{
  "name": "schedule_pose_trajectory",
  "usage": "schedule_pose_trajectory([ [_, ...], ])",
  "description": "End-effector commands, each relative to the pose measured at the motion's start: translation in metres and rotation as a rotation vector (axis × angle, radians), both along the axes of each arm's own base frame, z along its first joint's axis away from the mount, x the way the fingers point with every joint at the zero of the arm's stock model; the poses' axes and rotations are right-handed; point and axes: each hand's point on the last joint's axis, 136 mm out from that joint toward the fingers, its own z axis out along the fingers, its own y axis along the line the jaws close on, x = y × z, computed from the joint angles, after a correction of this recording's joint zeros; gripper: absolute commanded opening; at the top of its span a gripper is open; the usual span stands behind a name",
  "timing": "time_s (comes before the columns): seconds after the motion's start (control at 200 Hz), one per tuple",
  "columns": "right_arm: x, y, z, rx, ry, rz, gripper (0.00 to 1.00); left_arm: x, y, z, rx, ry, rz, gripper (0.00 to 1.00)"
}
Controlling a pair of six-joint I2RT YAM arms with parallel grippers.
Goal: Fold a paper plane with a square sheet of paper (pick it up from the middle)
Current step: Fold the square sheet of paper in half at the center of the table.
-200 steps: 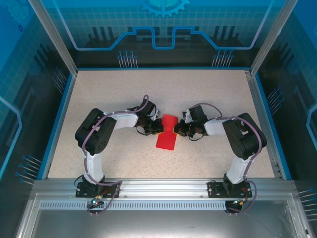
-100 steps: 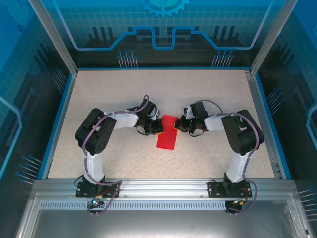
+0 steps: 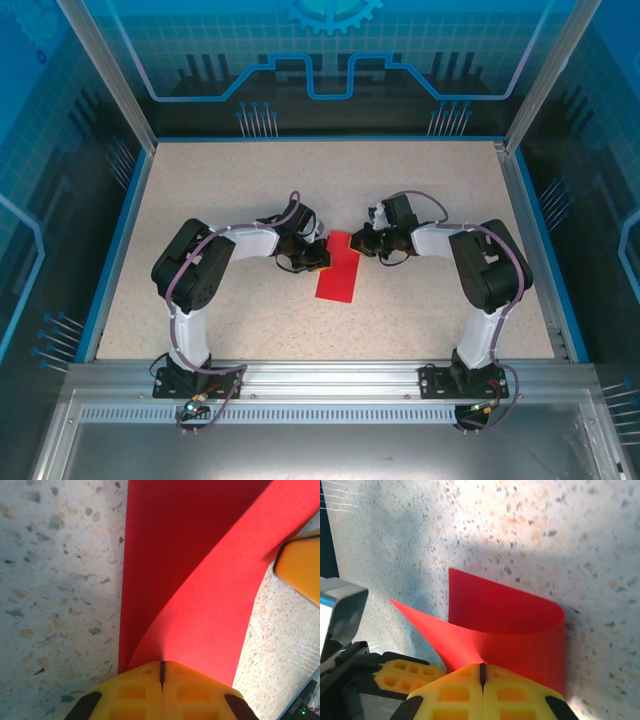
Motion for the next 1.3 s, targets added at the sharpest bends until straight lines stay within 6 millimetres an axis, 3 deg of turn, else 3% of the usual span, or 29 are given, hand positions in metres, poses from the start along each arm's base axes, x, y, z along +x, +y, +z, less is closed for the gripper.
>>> schedule_pose_trajectory([
  [0.0, -0.002, -0.014, -0.022, -0.053, 0.054, -0.013, 0.02, -0.031, 0.035, -0.050, 0.207, 0.116, 0.006, 0.00],
  [0.305, -0.010, -0.026, -0.052, -0.078, 0.129, -0.046, 0.01, -0.033, 0.036, -0.052, 0.212, 0.119, 0.003, 0.00],
  [0.585, 0.017, -0.015, -0.004, 0.042, 0.028, -0.034, 0.01, -0.032, 0.037, -0.050, 0.214, 0.115, 0.003, 0.00],
  [0.67, 0.023, -0.015, -0.001, 0.054, 0.019, -0.026, 0.01, -0.032, 0.036, -0.051, 0.213, 0.116, 0.003, 0.00],
  [0.79, 0.026, -0.019, -0.013, 0.047, 0.044, -0.030, 0.01, -0.031, 0.036, -0.050, 0.212, 0.114, 0.004, 0.00],
  [1.03, 0.012, -0.029, -0.046, -0.016, 0.116, -0.058, 0.00, -0.031, 0.037, -0.052, 0.217, 0.114, 0.006, 0.00],
  [1.12, 0.015, -0.031, -0.040, -0.041, 0.102, -0.056, 0.00, -0.031, 0.037, -0.052, 0.218, 0.117, 0.006, 0.00],
  [1.295, 0.031, -0.025, -0.003, -0.019, 0.031, -0.038, 0.01, -0.030, 0.037, -0.051, 0.219, 0.113, 0.006, 0.00],
])
